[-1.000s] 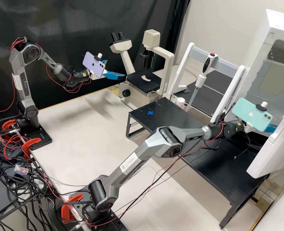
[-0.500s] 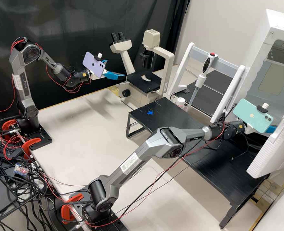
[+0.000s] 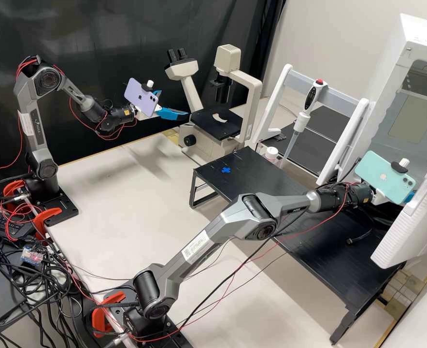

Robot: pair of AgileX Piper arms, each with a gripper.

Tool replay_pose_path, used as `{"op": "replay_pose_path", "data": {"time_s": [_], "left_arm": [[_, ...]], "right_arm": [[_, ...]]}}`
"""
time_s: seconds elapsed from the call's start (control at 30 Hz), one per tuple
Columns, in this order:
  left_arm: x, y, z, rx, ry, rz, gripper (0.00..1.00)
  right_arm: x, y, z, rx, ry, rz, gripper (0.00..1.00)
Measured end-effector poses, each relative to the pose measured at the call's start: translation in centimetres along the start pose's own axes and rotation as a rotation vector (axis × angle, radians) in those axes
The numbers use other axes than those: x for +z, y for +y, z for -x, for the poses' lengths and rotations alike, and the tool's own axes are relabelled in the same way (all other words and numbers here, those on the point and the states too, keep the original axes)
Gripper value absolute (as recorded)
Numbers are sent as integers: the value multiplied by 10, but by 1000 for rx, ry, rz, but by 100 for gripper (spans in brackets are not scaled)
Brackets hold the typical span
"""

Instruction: Move the petri dish to the microscope

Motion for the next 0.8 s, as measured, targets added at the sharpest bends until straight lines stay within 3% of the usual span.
{"op": "replay_pose_path", "data": {"time_s": [0.6,0.73,0.8], "left_arm": [[0,0,0,0,0,0,100],[0,0,0,0,0,0,100],[0,0,0,0,0,0,100]], "right_arm": [[4,1,0,-1,-8,7,0],[6,0,4,-8,-24,-12,0],[6,3,9,-9,-34,1,0]]}}
